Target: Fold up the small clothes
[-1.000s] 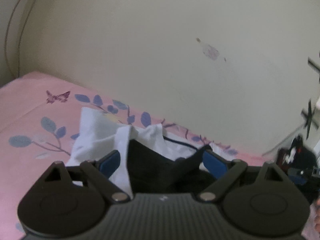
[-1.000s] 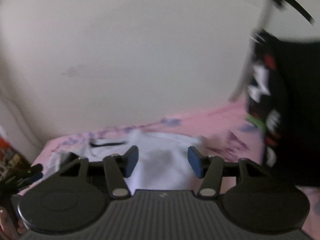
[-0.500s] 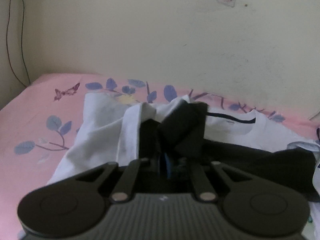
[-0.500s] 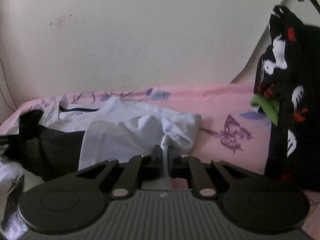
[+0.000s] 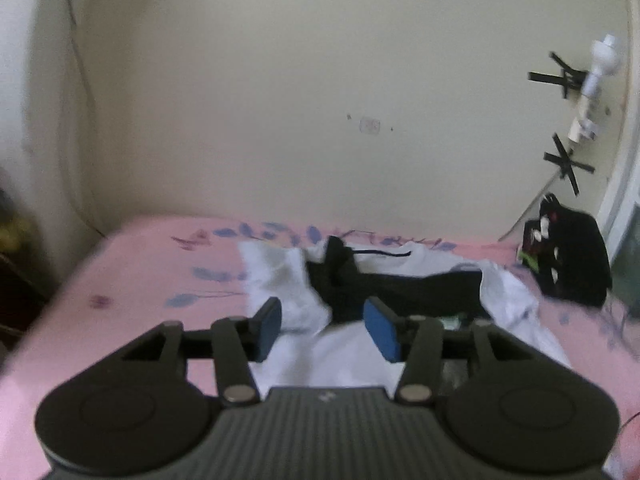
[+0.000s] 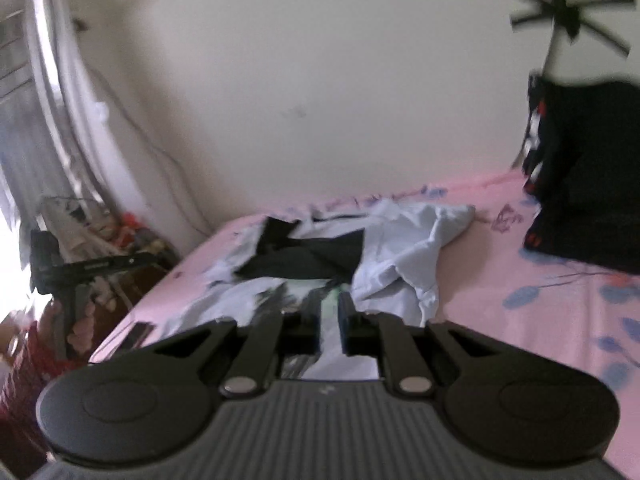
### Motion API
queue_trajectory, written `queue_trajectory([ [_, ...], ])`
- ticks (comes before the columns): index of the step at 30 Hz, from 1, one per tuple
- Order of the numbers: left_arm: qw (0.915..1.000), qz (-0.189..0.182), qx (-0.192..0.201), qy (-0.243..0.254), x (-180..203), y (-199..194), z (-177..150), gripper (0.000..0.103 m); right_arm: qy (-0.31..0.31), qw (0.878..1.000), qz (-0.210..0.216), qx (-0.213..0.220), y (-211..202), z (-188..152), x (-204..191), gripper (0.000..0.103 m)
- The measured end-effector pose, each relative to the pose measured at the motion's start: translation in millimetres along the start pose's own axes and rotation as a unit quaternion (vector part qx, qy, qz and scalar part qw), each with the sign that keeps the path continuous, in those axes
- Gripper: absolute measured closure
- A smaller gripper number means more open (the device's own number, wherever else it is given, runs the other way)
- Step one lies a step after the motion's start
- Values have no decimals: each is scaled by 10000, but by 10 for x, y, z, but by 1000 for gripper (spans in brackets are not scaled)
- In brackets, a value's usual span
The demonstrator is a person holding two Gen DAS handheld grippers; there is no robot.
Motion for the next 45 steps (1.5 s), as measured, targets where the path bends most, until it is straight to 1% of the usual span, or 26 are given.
queue_trajectory([
  [4,9978,599,128,252,138,-799,-173,52,-164,9991,-101,386,-683,-121,36,99],
  [6,9955,871,220,292,179,-1143,-301,47,-257,9987,-130,416,-898,-192,36,97],
  [8,9938,1066,181,254,212,-1390,-475,44,-358,9989,-100,288,-968,-341,-1,80],
  [9,9936,1104,113,193,211,-1463,-574,42,-383,9990,-118,208,-949,-433,-15,62],
  [10,9941,1080,16,85,210,-1498,-685,41,-420,9991,-83,73,-886,-560,-39,50],
  [13,9962,726,-311,-371,177,-1386,-1043,39,-375,9978,22,-555,-616,-969,-124,50],
  [16,9939,414,-658,-787,156,-1115,-1327,39,-289,9941,52,-1048,-359,-1284,-164,50],
  [19,9912,99,-864,-1000,200,-912,-1499,39,-439,9919,114,-1189,-249,-1443,-259,50],
  [20,9906,104,-971,-953,211,-843,-1536,39,-442,9911,150,-1250,-212,-1479,-288,50],
  [21,9898,219,-1102,-873,229,-764,-1582,39,-471,9896,162,-1347,-162,-1517,-330,50],
  [22,9883,411,-1230,-802,227,-708,-1629,40,-577,9891,132,-1346,-122,-1559,-383,53],
  [23,9870,530,-1318,-753,219,-673,-1666,46,-707,9890,134,-1295,-121,-1563,-425,56],
  [24,9884,552,-1254,-657,233,-691,-1671,62,-769,9875,183,-1360,-101,-1566,-462,75],
  [25,9882,519,-1284,-659,228,-715,-1661,74,-753,9866,229,-1426,-92,-1556,-473,102],
  [26,9877,326,-1282,-838,192,-767,-1630,88,-681,9864,325,-1459,-93,-1542,-475,102],
  [27,9865,88,-1196,-1116,138,-836,-1604,89,-603,9866,459,-1445,-113,-1499,-469,103],
  [29,9844,-262,-765,-1561,62,-1018,-1470,89,-458,9885,805,-1191,-220,-1318,-450,103],
  [31,9834,-438,-334,-1731,14,-1164,-1279,89,-238,9918,1005,-751,-356,-1063,-386,103],
  [33,9812,-581,72,-1839,-47,-1238,-1061,89,62,9939,1027,-395,-399,-812,-255,103],
  [36,9817,-602,386,-1765,-159,-1098,-671,89,491,9947,906,-58,-287,-468,-27,103],
  [38,9819,-688,428,-1710,-231,-872,-383,89,556,9959,706,55,-95,-286,72,103],
  [40,9827,-701,373,-1674,-304,-558,-113,89,623,9965,546,52,196,-116,166,103],
  [41,9826,-693,307,-1698,-355,-346,18,88,688,9965,467,11,382,-46,216,103],
  [43,9823,-559,190,-1780,-453,108,184,80,798,9966,189,-58,777,52,327,103],
  [44,9821,-369,113,-1845,-521,348,245,61,786,9968,-145,-62,985,71,372,102],
  [45,9825,-176,48,-1852,-570,542,263,53,659,9963,-546,-52,1154,79,395,100],
])
Point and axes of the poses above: each gripper's, at about its wrist camera, not at the fingertips, and y roughly the way its jaws point, x to its right, z to its top, the point moved 2 cm from there along y, roughly the way its jaws point, and after that the axes turned 14 degrees about -z, right-handed, at the moved point
